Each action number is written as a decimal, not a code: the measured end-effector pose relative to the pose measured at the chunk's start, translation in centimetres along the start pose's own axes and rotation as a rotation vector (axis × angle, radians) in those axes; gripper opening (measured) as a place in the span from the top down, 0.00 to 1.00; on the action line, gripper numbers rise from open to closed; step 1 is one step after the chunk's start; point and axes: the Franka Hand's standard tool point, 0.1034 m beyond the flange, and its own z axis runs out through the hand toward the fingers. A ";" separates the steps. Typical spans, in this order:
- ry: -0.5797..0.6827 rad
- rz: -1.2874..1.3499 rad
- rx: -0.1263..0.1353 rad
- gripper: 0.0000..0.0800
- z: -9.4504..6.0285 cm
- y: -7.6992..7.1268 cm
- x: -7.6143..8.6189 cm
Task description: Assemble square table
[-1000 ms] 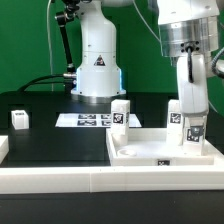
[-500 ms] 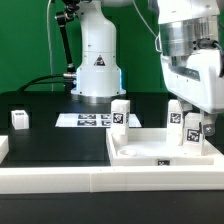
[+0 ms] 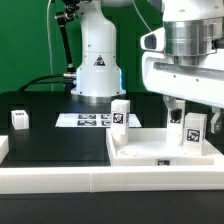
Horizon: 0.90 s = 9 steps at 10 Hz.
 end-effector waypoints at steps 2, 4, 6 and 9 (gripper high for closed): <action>0.012 -0.145 -0.012 0.19 0.0 0.0 0.0; 0.033 -0.288 -0.031 0.19 -0.2 -0.2 -0.1; 0.034 -0.460 -0.034 0.19 -0.2 -0.1 0.2; 0.033 -0.466 -0.033 0.43 -0.2 -0.1 0.4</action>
Offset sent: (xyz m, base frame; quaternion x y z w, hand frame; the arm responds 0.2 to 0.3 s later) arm 0.0049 0.0048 0.0038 -0.0380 0.0098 -0.1708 0.9845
